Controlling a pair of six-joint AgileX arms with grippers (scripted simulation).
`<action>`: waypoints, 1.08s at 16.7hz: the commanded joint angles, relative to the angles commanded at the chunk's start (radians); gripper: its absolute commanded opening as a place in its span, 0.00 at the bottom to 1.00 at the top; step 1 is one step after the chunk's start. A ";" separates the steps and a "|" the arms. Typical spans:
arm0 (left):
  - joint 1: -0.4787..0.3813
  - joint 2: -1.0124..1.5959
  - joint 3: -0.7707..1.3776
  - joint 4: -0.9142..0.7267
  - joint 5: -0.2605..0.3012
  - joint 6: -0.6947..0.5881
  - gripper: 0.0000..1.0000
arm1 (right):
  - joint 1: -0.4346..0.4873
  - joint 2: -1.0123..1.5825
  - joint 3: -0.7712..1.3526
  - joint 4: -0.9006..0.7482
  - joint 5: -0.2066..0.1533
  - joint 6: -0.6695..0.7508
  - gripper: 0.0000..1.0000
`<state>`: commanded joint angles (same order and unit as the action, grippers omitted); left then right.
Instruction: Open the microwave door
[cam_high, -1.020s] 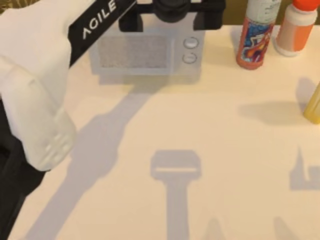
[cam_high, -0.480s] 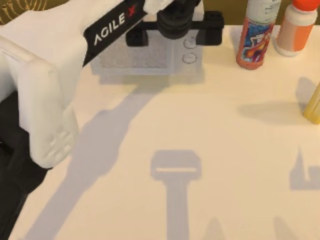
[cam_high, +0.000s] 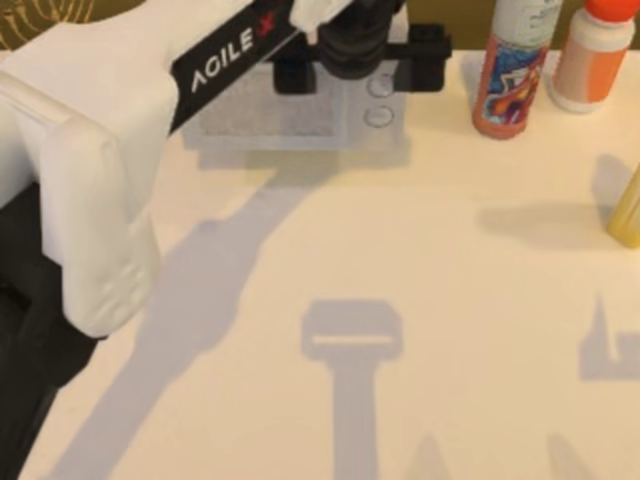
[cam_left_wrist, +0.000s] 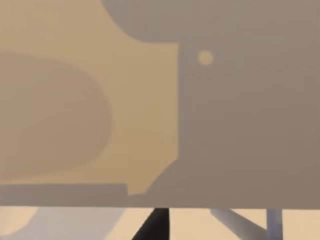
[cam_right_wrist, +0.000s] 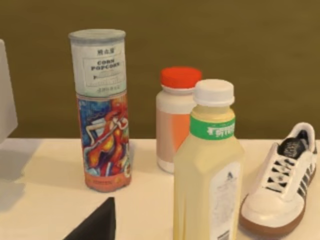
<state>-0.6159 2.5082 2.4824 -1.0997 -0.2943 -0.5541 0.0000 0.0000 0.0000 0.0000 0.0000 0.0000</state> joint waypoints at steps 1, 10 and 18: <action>0.000 0.000 0.000 0.000 0.000 0.000 0.40 | 0.000 0.000 0.000 0.000 0.000 0.000 1.00; 0.000 0.000 0.000 0.000 0.000 0.000 0.00 | 0.000 0.000 0.000 0.000 0.000 0.000 1.00; -0.024 -0.055 -0.085 0.022 -0.003 -0.005 0.00 | 0.000 0.000 0.000 0.000 0.000 0.000 1.00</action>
<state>-0.6402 2.4530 2.3970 -1.0779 -0.2971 -0.5592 0.0000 0.0000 0.0000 0.0000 0.0000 0.0000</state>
